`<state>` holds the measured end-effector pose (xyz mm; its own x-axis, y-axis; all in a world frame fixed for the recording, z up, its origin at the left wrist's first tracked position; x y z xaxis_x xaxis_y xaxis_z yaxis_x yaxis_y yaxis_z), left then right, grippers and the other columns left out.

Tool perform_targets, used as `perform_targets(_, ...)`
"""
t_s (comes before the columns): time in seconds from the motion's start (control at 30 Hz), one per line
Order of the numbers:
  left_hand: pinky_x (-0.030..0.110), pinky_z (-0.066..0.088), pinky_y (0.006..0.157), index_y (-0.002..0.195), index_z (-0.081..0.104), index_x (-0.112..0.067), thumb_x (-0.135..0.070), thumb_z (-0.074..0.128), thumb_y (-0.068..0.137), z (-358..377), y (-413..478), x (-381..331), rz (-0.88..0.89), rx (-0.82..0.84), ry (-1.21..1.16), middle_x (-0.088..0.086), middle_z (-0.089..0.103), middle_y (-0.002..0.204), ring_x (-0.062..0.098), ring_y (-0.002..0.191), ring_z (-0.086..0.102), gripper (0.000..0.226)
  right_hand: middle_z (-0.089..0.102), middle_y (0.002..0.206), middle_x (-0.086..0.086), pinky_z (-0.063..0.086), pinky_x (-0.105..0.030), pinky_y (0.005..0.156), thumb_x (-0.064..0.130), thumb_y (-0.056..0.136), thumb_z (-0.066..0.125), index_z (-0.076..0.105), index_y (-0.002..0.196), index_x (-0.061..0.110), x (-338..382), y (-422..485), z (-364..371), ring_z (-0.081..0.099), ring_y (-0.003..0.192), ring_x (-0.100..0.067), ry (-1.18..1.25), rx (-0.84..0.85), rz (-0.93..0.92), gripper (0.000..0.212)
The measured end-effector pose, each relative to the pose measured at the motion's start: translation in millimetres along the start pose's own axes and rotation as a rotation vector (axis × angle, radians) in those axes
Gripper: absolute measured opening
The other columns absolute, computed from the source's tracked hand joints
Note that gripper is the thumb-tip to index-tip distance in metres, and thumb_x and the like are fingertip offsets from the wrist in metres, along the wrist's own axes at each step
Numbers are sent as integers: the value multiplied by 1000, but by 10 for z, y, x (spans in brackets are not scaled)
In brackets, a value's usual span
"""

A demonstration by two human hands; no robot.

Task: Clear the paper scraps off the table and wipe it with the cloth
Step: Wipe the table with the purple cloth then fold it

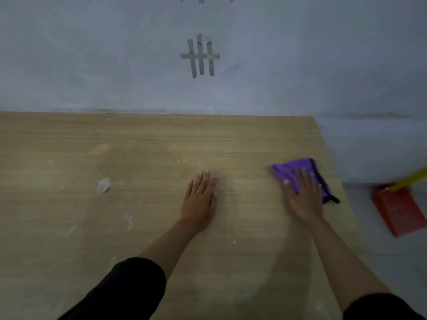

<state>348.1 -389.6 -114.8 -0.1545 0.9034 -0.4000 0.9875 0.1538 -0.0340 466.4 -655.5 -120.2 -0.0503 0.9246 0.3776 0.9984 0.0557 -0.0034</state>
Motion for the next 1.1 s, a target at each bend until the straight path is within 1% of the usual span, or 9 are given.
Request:
perform_targets(0.13, 29, -6, 115, 145, 17, -28, -47, -3, 78, -60, 233, 92, -22, -7, 1, -1, 7, 157, 16, 145, 1, 73, 2, 157, -2, -5, -44, 117, 56, 93, 24, 11, 147, 24, 88, 513, 20, -5, 144, -20, -49, 135, 173, 64)
perform_targets(0.37, 24, -7, 112, 143, 15, -30, -47, 9, 82, -15, 425, 293, -17, -16, -88, -5, 7, 154, 7, 140, -3, 63, 25, 152, 11, 0, -33, 114, 69, 77, 21, 33, 139, 36, 1048, 598, 363, 9, 140, -3, 36, 294, -539, 72)
perform_targets(0.5, 31, 0, 115, 141, 10, -29, -49, 13, 82, -9, 483, 414, 9, 43, -176, -11, 2, 149, 7, 139, -3, 63, 33, 150, -2, 8, -43, 114, 57, 82, 34, 40, 137, 24, 816, 1197, 273, 19, 141, -18, 112, 160, -357, 64)
perform_targets(0.63, 28, 1, 115, 143, 16, -24, -44, 25, 86, -45, 503, 414, -10, 49, -283, -10, 9, 150, 4, 139, 0, 62, 6, 157, -3, -3, -46, 116, 56, 93, 26, 17, 146, 26, 787, 1579, 289, -2, 144, -23, -25, 222, 35, 61)
perform_targets(0.73, 24, 13, 113, 143, 25, -14, -19, 43, 88, -132, 485, 410, -45, -13, -406, 6, 31, 150, 15, 140, 23, 58, 4, 157, -1, -5, -45, 116, 53, 94, 25, 17, 145, 31, 1406, 1394, 508, -4, 144, -22, -44, 328, -189, 56)
perform_targets(0.8, 18, 28, 101, 140, 33, -12, -5, 49, 85, -219, 434, 444, -85, -92, -431, 16, 50, 130, 24, 121, 46, 58, 7, 157, 4, -7, -42, 114, 53, 94, 29, 21, 143, 35, 1905, 1024, 689, -3, 144, -17, -4, 402, -426, 53)
perform_targets(0.93, 22, 34, 90, 121, 53, -7, -1, 42, 78, -406, 210, 598, -132, -294, -404, 21, 59, 112, 19, 103, 46, 45, 17, 154, 12, -6, -34, 115, 48, 95, 35, 31, 139, 39, 2404, 273, 857, 3, 143, -7, 103, 534, -759, 45)
perform_targets(1.0, 18, 33, 89, 116, 55, -7, -7, 37, 79, -483, 64, 734, -144, -297, -392, 19, 58, 111, 18, 101, 46, 42, 27, 151, 10, -1, -38, 117, 47, 93, 41, 39, 137, 34, 2340, 294, 835, 10, 142, -6, 211, 484, -753, 45)
perform_targets(1.1, 22, 35, 88, 115, 56, -9, -15, 35, 77, -587, -161, 1002, -192, -299, -314, 12, 57, 110, 23, 99, 49, 44, 28, 152, 3, 0, -40, 116, 44, 95, 39, 38, 138, 26, 2078, 602, 787, 13, 143, -14, 188, 289, -449, 47)
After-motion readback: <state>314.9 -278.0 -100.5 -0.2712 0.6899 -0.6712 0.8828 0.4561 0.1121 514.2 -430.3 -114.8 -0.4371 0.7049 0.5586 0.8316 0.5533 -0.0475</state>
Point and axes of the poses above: each hand's wrist, its own y-axis towards the middle knuckle, its own z-axis out of the palm, x = y × z, the point moved 4 cm from there along y, towards the middle knuckle
